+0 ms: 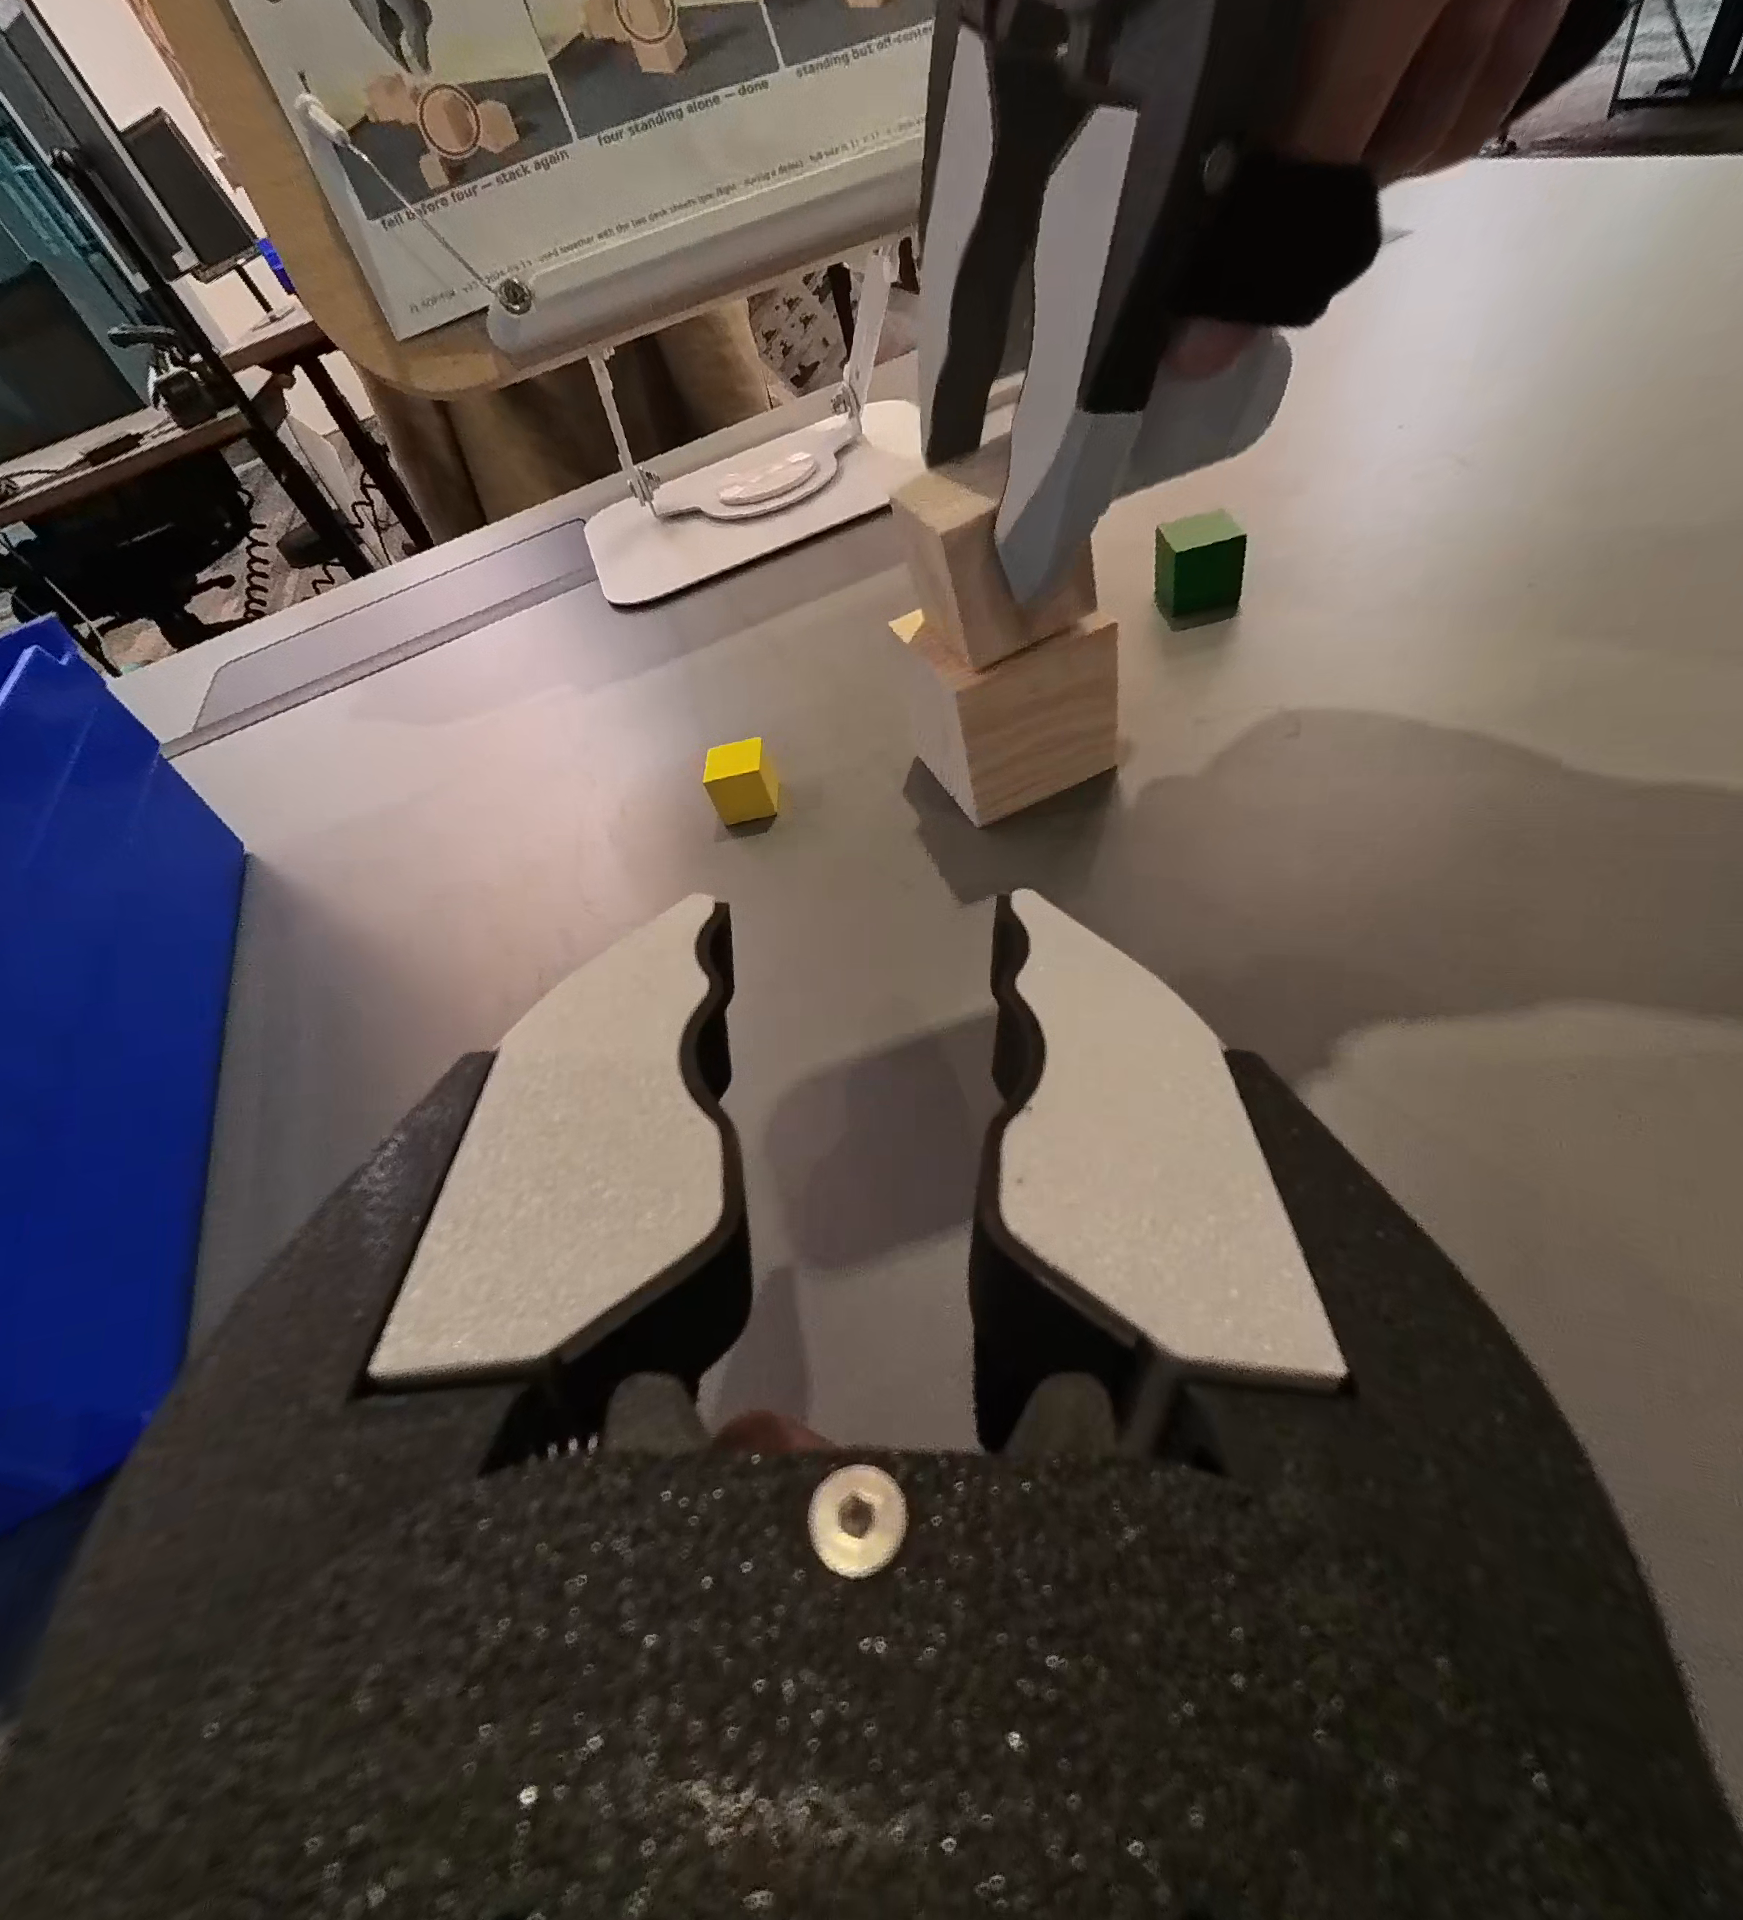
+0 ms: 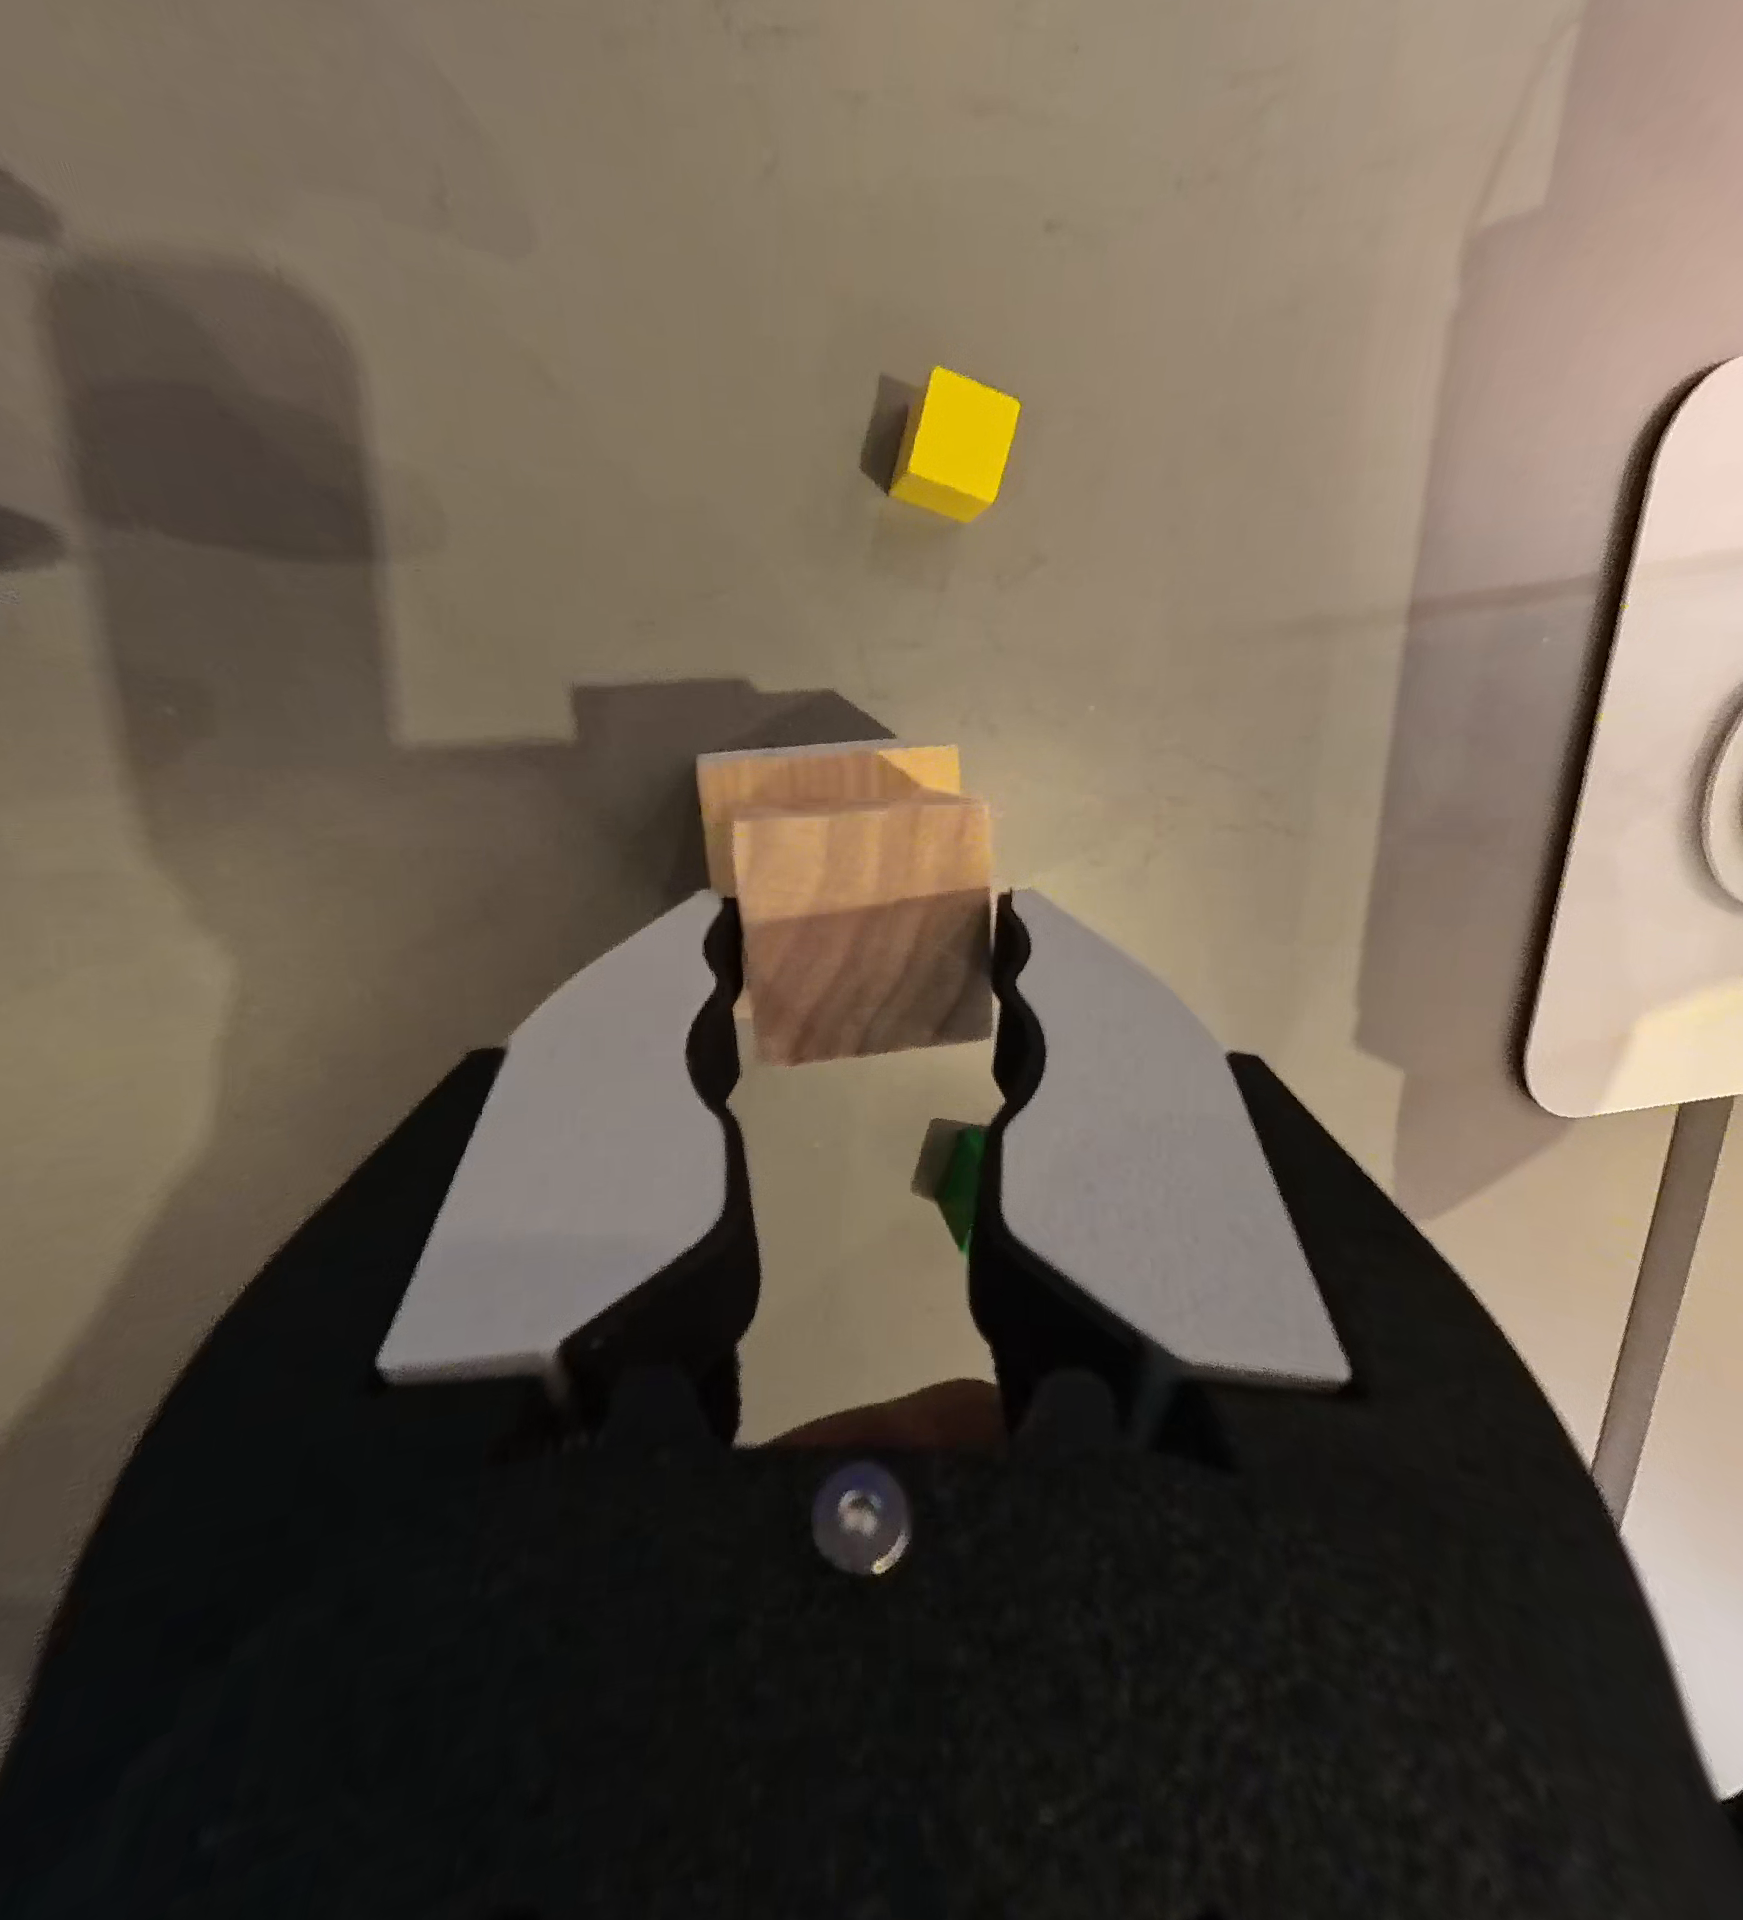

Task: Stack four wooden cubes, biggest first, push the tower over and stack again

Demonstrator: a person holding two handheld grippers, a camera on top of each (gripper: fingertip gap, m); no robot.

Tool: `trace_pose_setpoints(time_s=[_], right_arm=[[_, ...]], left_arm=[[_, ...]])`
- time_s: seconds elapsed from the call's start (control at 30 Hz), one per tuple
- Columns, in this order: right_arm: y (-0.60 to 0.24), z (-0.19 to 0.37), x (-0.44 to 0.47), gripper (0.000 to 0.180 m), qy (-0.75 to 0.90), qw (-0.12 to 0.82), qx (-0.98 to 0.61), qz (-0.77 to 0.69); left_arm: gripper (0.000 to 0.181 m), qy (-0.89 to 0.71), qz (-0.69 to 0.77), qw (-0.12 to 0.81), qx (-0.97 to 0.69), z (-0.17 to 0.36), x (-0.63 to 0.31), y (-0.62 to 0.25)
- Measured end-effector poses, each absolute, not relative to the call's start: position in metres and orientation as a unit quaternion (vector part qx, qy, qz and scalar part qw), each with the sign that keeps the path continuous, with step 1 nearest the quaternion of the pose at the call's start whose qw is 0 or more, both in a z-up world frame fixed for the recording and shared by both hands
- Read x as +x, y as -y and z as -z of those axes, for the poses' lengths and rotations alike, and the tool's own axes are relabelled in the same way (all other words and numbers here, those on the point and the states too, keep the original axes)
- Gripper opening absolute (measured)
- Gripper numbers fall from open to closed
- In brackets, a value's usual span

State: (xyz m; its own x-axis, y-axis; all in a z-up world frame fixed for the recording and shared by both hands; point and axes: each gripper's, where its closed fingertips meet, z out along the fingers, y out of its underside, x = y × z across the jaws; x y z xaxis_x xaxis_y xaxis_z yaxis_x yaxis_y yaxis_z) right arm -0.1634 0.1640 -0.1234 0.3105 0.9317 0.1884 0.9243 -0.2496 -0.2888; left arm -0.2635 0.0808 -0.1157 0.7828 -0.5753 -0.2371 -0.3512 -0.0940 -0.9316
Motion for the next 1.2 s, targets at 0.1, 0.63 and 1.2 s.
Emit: trace_pose_setpoints(time_s=[0.1,0.63,1.2], right_arm=[[-0.168,0.122,-0.165,0.054,0.581,0.194,-0.790,-0.012],[-0.176,0.160,-0.056,0.057,0.487,0.200,-0.850,0.000],[-0.162,0.066,-0.143,0.028,0.583,0.270,-0.766,-0.039]], left_arm=[[0.047,-0.316,0.094,0.596,-0.732,0.115,-0.263,-0.080],[0.048,-0.325,0.097,0.589,-0.733,0.118,-0.261,-0.080],[0.047,-0.326,0.103,0.584,-0.737,0.118,-0.260,-0.080]])
